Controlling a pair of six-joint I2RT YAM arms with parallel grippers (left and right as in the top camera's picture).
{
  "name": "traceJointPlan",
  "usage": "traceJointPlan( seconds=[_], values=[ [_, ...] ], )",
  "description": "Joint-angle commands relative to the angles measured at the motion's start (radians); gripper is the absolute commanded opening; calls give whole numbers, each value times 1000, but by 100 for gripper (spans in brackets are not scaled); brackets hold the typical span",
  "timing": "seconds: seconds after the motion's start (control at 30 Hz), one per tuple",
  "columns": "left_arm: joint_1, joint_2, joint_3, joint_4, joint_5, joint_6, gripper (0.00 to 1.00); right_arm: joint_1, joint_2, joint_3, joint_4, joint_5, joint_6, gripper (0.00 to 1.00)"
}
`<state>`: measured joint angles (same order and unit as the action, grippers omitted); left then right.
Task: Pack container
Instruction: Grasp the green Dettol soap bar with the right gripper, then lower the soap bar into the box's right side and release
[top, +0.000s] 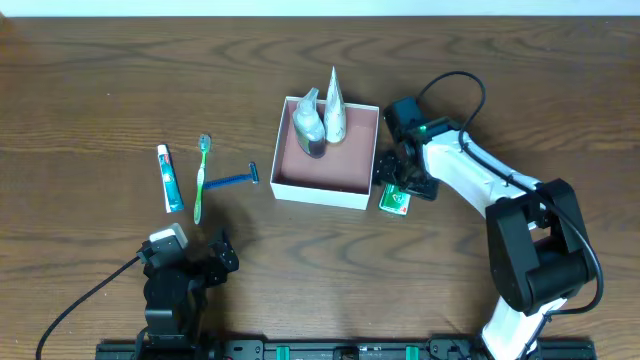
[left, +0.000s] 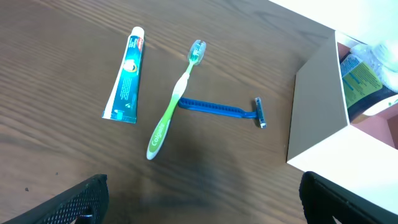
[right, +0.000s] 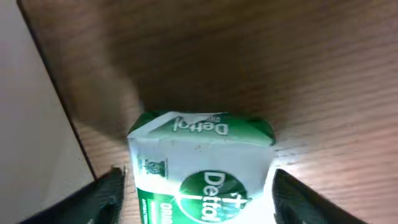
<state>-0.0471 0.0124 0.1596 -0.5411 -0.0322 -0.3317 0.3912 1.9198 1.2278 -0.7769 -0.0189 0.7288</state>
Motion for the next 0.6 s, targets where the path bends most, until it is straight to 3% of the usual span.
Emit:
traceJointPlan(
  seconds=[0.0,0.13,0.2,0.37,0.57],
  values=[
    [-2,-1,-14,0,-1,17,98,-8,10,-42,14,-4,8,54],
    [-2,-1,-14,0,-1,17,98,-34,10,-86,24,0,8,36],
    [-2,-1,-14,0,-1,17,98,-55,9,-90,8,11,7,33],
    [-2,-1,-14,0,-1,17,98,-101,-53,-89,-10,31,-45,29],
    [-2,-1,-14,0,-1,17,98,-71,-278,-79,1,33,-148,31]
  ],
)
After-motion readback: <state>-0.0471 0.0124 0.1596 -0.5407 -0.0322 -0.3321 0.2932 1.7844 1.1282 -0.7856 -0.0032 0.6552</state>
